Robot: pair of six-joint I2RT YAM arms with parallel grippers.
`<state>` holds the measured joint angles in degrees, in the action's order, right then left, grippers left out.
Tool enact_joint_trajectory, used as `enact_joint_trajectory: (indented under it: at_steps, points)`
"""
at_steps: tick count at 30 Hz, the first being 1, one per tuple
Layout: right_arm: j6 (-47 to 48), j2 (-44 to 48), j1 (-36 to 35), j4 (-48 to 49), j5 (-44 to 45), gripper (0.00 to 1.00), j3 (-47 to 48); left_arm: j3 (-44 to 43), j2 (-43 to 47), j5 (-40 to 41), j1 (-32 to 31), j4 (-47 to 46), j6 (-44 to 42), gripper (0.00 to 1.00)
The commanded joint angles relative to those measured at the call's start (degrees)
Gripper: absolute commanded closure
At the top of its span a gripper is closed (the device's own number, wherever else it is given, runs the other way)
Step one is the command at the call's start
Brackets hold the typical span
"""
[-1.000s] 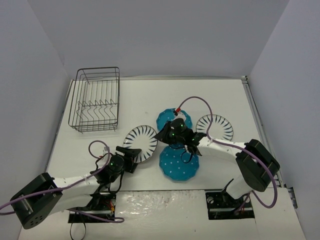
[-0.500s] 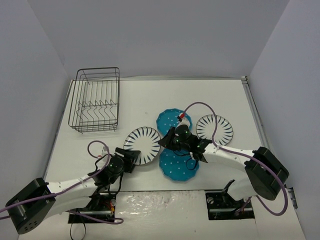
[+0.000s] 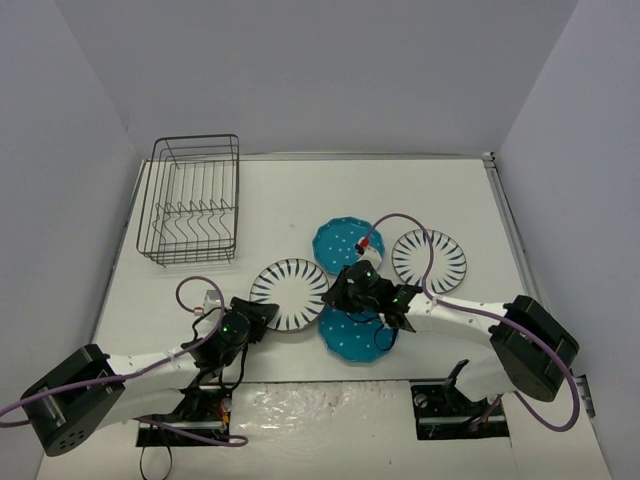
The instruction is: Load the plates into the dish rack
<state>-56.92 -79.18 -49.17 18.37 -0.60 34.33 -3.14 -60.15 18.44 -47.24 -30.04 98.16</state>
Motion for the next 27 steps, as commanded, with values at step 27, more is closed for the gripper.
enact_joint_trajectory:
  at_steps: [27]
  points:
    - [1.4,2.3,-8.1,2.4,3.7,1.0,2.6,-15.4,3.7,-6.9,0.0,-3.9,-24.3,1.0]
